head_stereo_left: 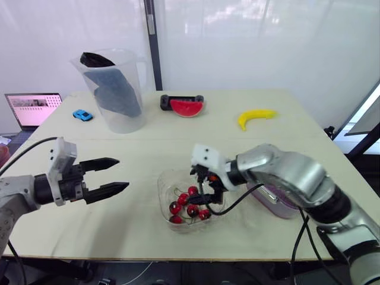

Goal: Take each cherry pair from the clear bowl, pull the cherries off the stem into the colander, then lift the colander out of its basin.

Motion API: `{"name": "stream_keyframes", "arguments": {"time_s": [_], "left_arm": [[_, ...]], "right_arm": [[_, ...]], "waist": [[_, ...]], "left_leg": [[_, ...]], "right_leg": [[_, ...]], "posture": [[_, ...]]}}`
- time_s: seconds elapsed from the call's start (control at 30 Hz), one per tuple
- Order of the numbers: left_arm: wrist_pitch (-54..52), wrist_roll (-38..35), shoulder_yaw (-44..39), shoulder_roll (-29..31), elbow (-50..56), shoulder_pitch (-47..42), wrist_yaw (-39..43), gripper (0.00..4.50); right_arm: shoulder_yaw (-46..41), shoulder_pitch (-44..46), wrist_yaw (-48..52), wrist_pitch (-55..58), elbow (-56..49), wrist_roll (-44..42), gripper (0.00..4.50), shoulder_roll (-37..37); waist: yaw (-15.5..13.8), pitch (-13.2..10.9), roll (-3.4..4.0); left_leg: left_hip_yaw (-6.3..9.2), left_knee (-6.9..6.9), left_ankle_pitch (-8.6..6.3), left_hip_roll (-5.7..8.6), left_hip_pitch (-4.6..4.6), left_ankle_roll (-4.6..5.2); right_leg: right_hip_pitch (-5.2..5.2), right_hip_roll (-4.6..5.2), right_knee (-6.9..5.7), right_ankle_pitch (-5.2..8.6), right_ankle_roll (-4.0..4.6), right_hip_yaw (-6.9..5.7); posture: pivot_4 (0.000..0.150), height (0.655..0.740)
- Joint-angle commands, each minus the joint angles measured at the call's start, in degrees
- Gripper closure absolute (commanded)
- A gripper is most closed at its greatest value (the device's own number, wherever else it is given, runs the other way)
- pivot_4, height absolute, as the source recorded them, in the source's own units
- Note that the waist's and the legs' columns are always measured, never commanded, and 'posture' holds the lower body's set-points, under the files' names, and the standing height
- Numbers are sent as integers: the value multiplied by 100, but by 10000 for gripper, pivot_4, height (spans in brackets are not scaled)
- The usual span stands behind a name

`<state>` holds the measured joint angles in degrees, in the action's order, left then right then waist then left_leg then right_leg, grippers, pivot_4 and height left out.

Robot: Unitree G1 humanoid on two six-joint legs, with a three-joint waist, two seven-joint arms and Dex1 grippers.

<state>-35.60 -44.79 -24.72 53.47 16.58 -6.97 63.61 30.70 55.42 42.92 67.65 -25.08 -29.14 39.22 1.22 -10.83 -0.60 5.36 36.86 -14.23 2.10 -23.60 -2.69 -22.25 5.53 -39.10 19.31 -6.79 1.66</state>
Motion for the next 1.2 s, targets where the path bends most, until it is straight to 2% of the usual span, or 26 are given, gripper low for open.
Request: {"name": "stream_keyframes", "arguments": {"time_s": [0.03,0.17,0.53,0.63,0.67,1.07,1.17,1.2], "left_arm": [[164,65,-50,4,46,22,23,0],[-2,10,-123,58,150,153,-106,0],[-209,-194,-337,-19,482,505,-394,0],[-226,-232,-351,-26,566,576,-457,0],[-237,-242,-358,-30,584,592,-473,0],[-202,-285,-259,-64,629,555,-606,0],[-197,-277,-228,-71,606,521,-615,0],[-190,-268,-218,-70,593,513,-614,0]], "right_arm": [[378,321,408,-287,-111,342,957,179],[538,459,92,250,401,630,957,-61],[1235,495,-22,124,1000,1333,957,-659],[1342,491,-57,85,1179,1507,9497,-799],[1374,483,-55,72,1205,1558,14397,-815],[1385,478,70,137,1346,1825,14397,-940],[1356,487,93,179,1347,1849,22696,-954],[1348,493,94,191,1346,1859,27246,-956]], "waist": [[-1,0,0],[15,0,-1],[118,1,-1],[126,1,-1],[127,0,-1],[122,0,-1],[127,1,-1],[126,1,-1]], "left_leg": [[0,1,0,0,0,0],[2,0,0,0,0,0],[4,-6,1,0,0,-1],[4,-7,1,0,0,-1],[4,-8,1,0,0,-1],[7,-8,1,2,0,-2],[6,-8,1,2,0,-3],[6,-8,1,2,0,-3]], "right_leg": [[-1,0,0,0,0,0],[-1,-1,-1,0,0,-1],[-5,1,-4,0,0,0],[-8,0,-5,0,0,0],[-8,0,-5,0,0,0],[-7,1,-5,0,0,-1],[-7,1,-5,0,0,-1],[-7,1,-5,0,0,-1]], "posture": [[1500,7400],[1500,7400],[1500,7400],[1500,7400],[1500,7400],[1500,7400],[1500,7400],[1500,7400]]}}
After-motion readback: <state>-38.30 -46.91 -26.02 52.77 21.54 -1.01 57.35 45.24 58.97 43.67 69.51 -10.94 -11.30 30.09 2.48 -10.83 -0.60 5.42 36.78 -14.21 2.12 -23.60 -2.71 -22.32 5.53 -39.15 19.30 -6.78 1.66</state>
